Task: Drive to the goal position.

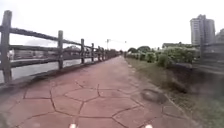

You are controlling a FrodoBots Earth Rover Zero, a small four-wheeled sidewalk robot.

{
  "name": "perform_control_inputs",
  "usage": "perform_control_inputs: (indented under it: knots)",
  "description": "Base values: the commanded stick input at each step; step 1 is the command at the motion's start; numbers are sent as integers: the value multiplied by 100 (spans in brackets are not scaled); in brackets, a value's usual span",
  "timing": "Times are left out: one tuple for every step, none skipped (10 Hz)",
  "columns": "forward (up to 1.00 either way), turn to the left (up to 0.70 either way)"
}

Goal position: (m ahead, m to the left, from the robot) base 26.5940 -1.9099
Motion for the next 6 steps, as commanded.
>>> perform_control_inputs:
  knots:
    - [91,0]
    - [91,0]
    - [91,0]
    - [91,0]
    - [91,0]
    - [91,0]
